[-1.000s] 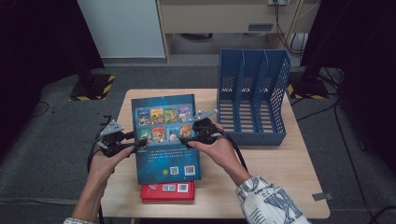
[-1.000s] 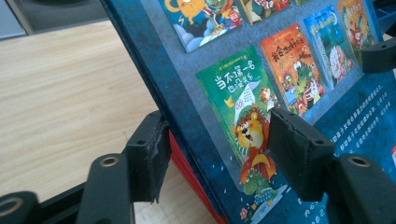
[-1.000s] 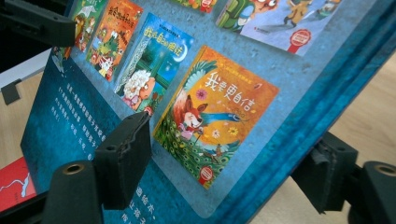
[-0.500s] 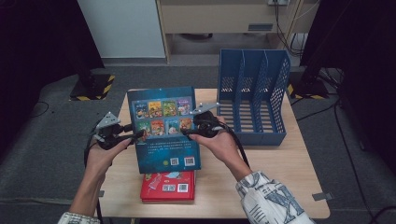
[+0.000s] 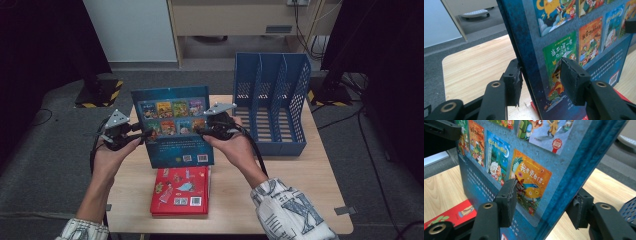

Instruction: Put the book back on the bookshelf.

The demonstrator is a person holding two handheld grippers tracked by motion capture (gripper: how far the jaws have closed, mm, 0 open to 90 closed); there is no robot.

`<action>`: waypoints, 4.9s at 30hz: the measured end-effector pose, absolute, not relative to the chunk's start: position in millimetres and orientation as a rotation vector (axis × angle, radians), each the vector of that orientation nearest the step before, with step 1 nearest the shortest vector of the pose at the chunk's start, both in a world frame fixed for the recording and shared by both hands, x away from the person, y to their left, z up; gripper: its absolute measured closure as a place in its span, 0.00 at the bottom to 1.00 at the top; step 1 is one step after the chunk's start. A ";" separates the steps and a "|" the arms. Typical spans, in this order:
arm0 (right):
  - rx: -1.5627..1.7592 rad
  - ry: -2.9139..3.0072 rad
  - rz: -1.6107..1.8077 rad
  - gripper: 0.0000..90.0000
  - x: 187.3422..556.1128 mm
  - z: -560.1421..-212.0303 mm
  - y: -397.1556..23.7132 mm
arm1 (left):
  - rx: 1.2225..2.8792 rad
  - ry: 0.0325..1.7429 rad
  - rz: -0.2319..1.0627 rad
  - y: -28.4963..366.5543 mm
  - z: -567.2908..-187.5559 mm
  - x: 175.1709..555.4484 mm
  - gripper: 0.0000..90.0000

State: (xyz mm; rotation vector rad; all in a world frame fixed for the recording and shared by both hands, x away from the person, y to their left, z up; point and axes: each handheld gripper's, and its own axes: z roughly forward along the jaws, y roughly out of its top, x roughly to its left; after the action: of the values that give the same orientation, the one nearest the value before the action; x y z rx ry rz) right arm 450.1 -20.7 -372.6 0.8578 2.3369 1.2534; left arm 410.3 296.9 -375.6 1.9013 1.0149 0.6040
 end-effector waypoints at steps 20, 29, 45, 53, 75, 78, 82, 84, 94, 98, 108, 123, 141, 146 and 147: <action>0.813 2.329 1.303 0.65 438.0 -364.1 -24.2 | 1.883 0.994 0.629 294.5 -371.1 419.0 0.48; 0.714 2.320 1.376 0.74 405.8 -363.1 -21.2 | 1.855 0.951 0.612 294.9 -375.6 413.6 0.38; 0.629 2.357 1.452 0.76 385.3 -360.4 -10.4 | 1.862 0.929 0.603 295.1 -376.1 411.0 0.33; 0.578 2.346 1.514 0.66 387.2 -349.4 -7.0 | 1.862 0.930 0.608 293.1 -376.7 411.0 0.32; 0.558 2.271 1.598 0.85 400.1 -320.4 0.3 | 1.864 0.931 0.608 290.9 -376.7 410.9 0.32; 0.558 2.265 1.607 0.85 400.8 -319.9 2.4 | 1.863 0.931 0.607 290.9 -376.8 410.8 0.32; 0.563 2.268 1.616 0.86 402.9 -320.8 3.1 | 1.864 0.931 0.608 290.7 -376.8 410.9 0.32; 0.563 2.271 1.615 0.86 403.2 -320.8 3.3 | 1.863 0.931 0.608 290.4 -376.9 410.9 0.32; 0.572 2.265 1.620 0.84 406.4 -320.3 7.5 | 1.860 0.928 0.604 288.3 -377.3 411.3 0.32; 0.570 2.276 1.644 0.78 406.3 -320.0 8.4 | 1.863 0.927 0.604 288.5 -377.2 411.1 0.32; 0.593 2.260 1.663 0.90 409.3 -321.1 8.3 | 1.859 0.923 0.611 289.3 -378.7 411.0 0.32; 0.590 2.242 1.664 0.91 410.0 -320.9 8.4 | 1.859 1.133 0.624 306.7 -452.7 383.7 0.17; 0.695 2.206 1.688 0.92 416.9 -317.5 9.5 | 1.929 1.362 0.658 341.3 -505.5 379.7 0.09; 0.731 2.214 1.678 0.92 422.3 -311.6 12.9 | 1.971 1.374 0.652 338.2 -510.9 381.9 0.09; 0.741 2.216 1.673 0.92 424.8 -309.0 14.2 | 1.969 1.380 0.651 338.8 -511.5 382.1 0.09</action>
State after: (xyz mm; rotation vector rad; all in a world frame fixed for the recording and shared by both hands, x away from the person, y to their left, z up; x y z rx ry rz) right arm 424.8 14.2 -309.0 0.7408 2.2164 1.6728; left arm 382.1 338.8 -511.5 1.9687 1.3798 0.6510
